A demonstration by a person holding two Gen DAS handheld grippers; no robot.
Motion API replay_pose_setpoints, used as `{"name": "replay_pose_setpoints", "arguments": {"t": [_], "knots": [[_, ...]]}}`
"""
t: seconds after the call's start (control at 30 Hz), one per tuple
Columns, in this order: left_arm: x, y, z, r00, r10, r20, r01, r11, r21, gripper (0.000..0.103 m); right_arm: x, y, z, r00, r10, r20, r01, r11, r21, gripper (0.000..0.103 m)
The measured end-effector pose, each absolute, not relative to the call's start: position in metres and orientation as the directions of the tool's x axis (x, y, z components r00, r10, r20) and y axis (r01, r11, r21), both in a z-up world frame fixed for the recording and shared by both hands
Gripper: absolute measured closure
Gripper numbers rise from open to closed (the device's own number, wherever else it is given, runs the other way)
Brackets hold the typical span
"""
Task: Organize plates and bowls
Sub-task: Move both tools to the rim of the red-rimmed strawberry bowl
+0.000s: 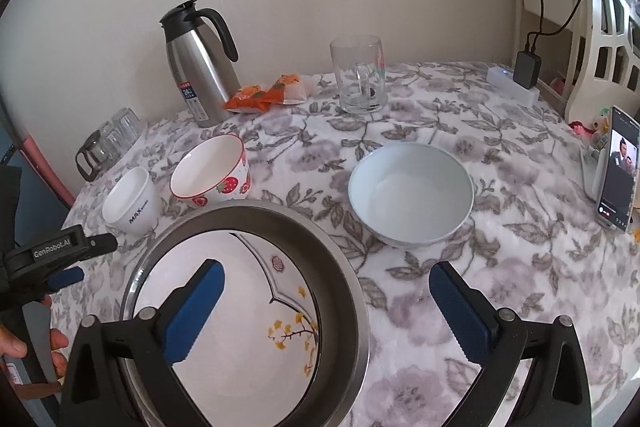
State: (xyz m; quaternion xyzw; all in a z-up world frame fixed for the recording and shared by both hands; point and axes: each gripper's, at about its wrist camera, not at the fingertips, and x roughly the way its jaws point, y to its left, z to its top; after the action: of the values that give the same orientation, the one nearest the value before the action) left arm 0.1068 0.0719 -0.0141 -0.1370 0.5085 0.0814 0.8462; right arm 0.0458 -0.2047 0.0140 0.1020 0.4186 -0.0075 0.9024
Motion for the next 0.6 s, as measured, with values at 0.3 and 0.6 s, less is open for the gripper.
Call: {"name": "replay_pose_setpoints", "arguments": {"t": [0.3, 0.6], "knots": [[0.114, 0.069, -0.003, 0.516, 0.01, -0.856, -0.271, 0.951, -0.152, 0.007, 0.055, -0.208, 0.029, 0.69, 0.018, -0.724, 0.132, 0.98, 0.15, 0.0], [0.13, 0.061, 0.022, 0.56, 0.024, -0.828, -0.25, 0.958, -0.14, 0.007, 0.067, -0.2, 0.068, 0.743, -0.031, -0.669, 0.129, 0.987, 0.097, 0.0]]}}
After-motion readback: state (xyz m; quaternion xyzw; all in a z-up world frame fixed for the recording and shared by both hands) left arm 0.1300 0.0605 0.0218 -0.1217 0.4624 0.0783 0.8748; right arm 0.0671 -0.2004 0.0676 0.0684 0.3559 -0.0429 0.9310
